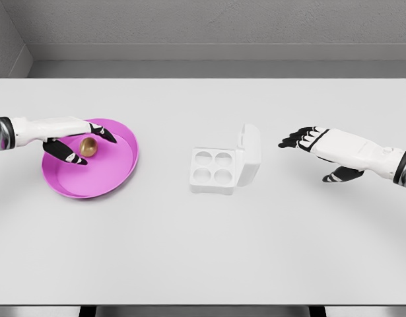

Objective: Pack egg into the box and close the box lid

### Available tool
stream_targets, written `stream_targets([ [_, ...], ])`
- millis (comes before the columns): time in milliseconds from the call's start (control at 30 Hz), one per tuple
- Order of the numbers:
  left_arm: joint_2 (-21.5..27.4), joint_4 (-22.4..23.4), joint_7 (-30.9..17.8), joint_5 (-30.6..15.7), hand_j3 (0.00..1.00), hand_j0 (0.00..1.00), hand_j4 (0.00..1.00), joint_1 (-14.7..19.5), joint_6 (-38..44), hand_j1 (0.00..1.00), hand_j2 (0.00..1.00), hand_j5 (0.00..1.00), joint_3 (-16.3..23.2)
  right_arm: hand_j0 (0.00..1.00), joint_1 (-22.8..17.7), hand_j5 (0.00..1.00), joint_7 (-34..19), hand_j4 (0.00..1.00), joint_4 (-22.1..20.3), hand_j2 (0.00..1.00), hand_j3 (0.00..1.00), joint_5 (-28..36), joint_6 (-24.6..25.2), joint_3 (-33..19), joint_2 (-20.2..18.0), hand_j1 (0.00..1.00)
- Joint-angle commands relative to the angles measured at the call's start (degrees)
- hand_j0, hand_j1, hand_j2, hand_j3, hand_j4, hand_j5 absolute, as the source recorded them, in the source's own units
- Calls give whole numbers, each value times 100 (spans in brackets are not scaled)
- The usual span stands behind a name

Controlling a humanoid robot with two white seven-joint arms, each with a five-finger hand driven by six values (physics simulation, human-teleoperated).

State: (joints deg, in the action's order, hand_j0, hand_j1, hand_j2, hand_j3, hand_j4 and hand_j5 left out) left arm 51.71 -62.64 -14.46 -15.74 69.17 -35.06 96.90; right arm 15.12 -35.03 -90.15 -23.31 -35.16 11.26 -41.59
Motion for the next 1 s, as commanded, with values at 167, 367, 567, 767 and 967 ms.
stream_targets([
  [167, -65, 129, 4, -34, 84, 84, 84, 0, 6, 84, 84, 84, -4, 100, 0, 100, 3, 100, -2, 100, 100, 37, 16, -1, 2, 100],
  [367, -74, 226, 4, -26, 86, 86, 86, -35, 6, 86, 86, 86, 5, 100, 0, 100, 3, 100, -2, 100, 100, 37, 16, -1, 2, 100],
  [567, -258, 454, 4, -17, 86, 86, 86, -79, 6, 86, 86, 86, -4, 100, 0, 100, 3, 100, -2, 100, 100, 37, 16, -1, 2, 100],
  [767, -276, 577, 4, 1, 86, 86, 86, -79, 6, 86, 86, 86, -13, 100, 0, 100, 3, 100, -2, 100, 100, 37, 16, 8, 2, 100],
  [967, -355, 709, 4, 1, 86, 86, 86, -114, 6, 86, 86, 86, -4, 100, 0, 100, 3, 100, -2, 100, 100, 37, 16, 8, 2, 100],
])
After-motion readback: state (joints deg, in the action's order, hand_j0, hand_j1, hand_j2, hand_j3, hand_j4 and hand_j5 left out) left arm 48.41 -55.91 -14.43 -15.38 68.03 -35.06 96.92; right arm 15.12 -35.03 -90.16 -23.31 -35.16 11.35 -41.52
